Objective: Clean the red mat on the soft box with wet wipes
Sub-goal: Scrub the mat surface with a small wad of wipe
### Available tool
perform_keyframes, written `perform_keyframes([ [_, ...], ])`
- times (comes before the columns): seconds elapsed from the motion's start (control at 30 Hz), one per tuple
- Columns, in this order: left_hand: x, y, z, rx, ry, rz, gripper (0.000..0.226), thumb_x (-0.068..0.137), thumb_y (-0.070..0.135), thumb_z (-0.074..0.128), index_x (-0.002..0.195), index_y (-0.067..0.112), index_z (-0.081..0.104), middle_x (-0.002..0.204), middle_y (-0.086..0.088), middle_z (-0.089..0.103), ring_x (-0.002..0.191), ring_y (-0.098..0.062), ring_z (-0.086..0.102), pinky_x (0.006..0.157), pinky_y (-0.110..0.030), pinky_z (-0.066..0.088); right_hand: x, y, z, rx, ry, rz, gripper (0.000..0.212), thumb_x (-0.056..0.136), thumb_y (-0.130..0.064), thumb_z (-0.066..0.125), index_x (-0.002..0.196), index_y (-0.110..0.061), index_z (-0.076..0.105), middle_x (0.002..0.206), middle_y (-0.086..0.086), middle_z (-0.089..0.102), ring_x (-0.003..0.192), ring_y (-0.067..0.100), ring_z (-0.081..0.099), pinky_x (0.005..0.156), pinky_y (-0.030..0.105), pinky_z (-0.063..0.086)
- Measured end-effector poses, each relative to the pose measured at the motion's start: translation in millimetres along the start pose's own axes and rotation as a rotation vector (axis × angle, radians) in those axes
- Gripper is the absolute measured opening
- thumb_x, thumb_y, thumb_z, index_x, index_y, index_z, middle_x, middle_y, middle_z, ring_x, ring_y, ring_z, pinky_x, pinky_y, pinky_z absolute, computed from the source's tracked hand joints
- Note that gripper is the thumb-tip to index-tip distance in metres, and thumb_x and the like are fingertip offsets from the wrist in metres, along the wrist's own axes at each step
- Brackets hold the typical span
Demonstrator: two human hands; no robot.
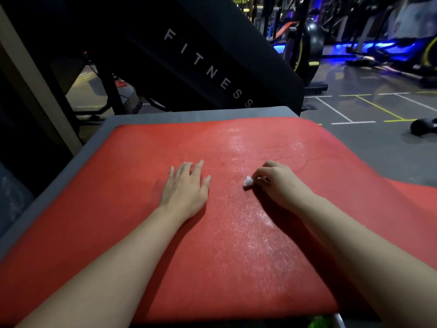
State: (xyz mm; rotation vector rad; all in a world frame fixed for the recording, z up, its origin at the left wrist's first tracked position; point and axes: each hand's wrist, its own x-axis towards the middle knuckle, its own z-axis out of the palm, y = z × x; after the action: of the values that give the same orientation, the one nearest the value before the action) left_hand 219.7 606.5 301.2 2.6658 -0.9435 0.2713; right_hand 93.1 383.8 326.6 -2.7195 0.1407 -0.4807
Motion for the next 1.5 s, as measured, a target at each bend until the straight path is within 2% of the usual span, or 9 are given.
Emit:
perform_keyframes([
  [0.17, 7.0, -3.7, 12.3, 0.032, -0.134, -0.027, 0.065, 0.107, 0.046, 0.027, 0.164, 0.020, 0.009, 0.170, -0.007, 0.014, 0.158, -0.021, 0.006, 0.127, -0.049, 0.001, 1.8, 7.7, -9.3, 0.047, -0.107, -0.107, 0.009, 0.089, -0.027, 0.071, 0.092, -0.019, 0.075, 0.091, -0.005, 0.058, 0.082, 0.012, 0.056, 0.074, 0.023, 0.041],
  [0.33, 2.5, -0.1, 12.8, 0.048, -0.188, -0.010, 0.065, 0.106, 0.053, 0.018, 0.164, 0.029, 0.002, 0.172, 0.000, 0.002, 0.158, -0.014, -0.005, 0.126, -0.050, -0.007, 15.8, 8.0, -1.1, 0.104, 0.011, -0.036, 0.006, 0.087, -0.023, 0.073, 0.085, -0.027, 0.078, 0.086, -0.003, 0.060, 0.077, 0.012, 0.058, 0.070, 0.025, 0.044],
  [0.5, 3.2, -2.3, 7.7, 0.061, -0.221, -0.015, 0.065, 0.106, 0.056, 0.017, 0.164, 0.029, 0.007, 0.172, 0.001, 0.000, 0.157, -0.012, -0.007, 0.127, -0.047, -0.007, 37.0, 11.3, 3.9, 0.125, 0.055, 0.111, 0.005, 0.085, -0.021, 0.074, 0.087, -0.022, 0.079, 0.086, 0.001, 0.060, 0.078, 0.016, 0.058, 0.068, 0.024, 0.039],
  [0.77, 2.9, 1.9, 8.2, 0.058, -0.213, -0.029, 0.063, 0.106, 0.051, 0.021, 0.164, 0.027, 0.010, 0.172, 0.000, 0.003, 0.157, -0.014, -0.004, 0.127, -0.047, -0.006, 8.5, 6.8, -30.9, 0.001, -0.285, -0.009, 0.020, 0.084, -0.049, 0.069, 0.089, -0.030, 0.073, 0.083, -0.012, 0.062, 0.077, 0.004, 0.058, 0.067, 0.023, 0.045],
  [0.9, 0.5, 1.0, 6.9, 0.048, -0.212, -0.020, 0.063, 0.106, 0.051, 0.020, 0.164, 0.027, 0.010, 0.172, 0.000, 0.003, 0.157, -0.014, -0.004, 0.127, -0.048, -0.006, 5.6, 5.4, -20.9, 0.035, -0.189, 0.008, 0.002, 0.082, -0.030, 0.077, 0.084, -0.030, 0.075, 0.080, -0.009, 0.061, 0.073, 0.008, 0.058, 0.065, 0.025, 0.040],
  [1.1, 2.8, 1.4, 8.3, 0.050, -0.203, -0.024, 0.065, 0.105, 0.053, 0.021, 0.164, 0.028, 0.011, 0.172, 0.000, 0.004, 0.157, -0.013, -0.004, 0.127, -0.048, -0.005, 49.2, 10.3, 10.4, 0.051, 0.020, 0.146, 0.003, 0.083, -0.019, 0.075, 0.084, -0.018, 0.077, 0.081, 0.004, 0.061, 0.077, 0.023, 0.061, 0.065, 0.029, 0.038],
  [1.23, 2.9, 0.2, 7.2, 0.049, -0.213, -0.020, 0.065, 0.105, 0.054, 0.018, 0.164, 0.029, 0.007, 0.172, 0.002, 0.000, 0.157, -0.011, -0.009, 0.127, -0.047, -0.007, 66.2, 9.3, -1.9, 0.010, -0.087, 0.170, 0.010, 0.083, -0.033, 0.073, 0.082, -0.024, 0.077, 0.079, 0.005, 0.069, 0.075, 0.022, 0.063, 0.066, 0.032, 0.044],
  [1.37, 2.8, -0.5, 7.8, 0.061, -0.234, -0.012, 0.068, 0.102, 0.057, 0.009, 0.164, 0.029, 0.003, 0.172, 0.002, -0.005, 0.156, -0.011, -0.013, 0.126, -0.049, -0.008, 47.4, 13.9, -16.6, -0.031, -0.278, 0.141, 0.018, 0.083, -0.046, 0.074, 0.080, -0.027, 0.074, 0.069, -0.010, 0.068, 0.062, 0.007, 0.058, 0.051, 0.015, 0.036],
  [1.5, 5.0, -0.3, 10.8, 0.072, -0.233, -0.013, 0.079, 0.091, 0.063, -0.003, 0.163, 0.030, 0.002, 0.171, 0.002, -0.006, 0.156, -0.012, -0.014, 0.126, -0.050, -0.008, 69.2, 18.6, -11.5, -0.028, -0.223, 0.087, 0.015, 0.085, -0.038, 0.073, 0.083, -0.024, 0.075, 0.069, -0.010, 0.062, 0.063, 0.011, 0.054, 0.051, 0.016, 0.034],
])
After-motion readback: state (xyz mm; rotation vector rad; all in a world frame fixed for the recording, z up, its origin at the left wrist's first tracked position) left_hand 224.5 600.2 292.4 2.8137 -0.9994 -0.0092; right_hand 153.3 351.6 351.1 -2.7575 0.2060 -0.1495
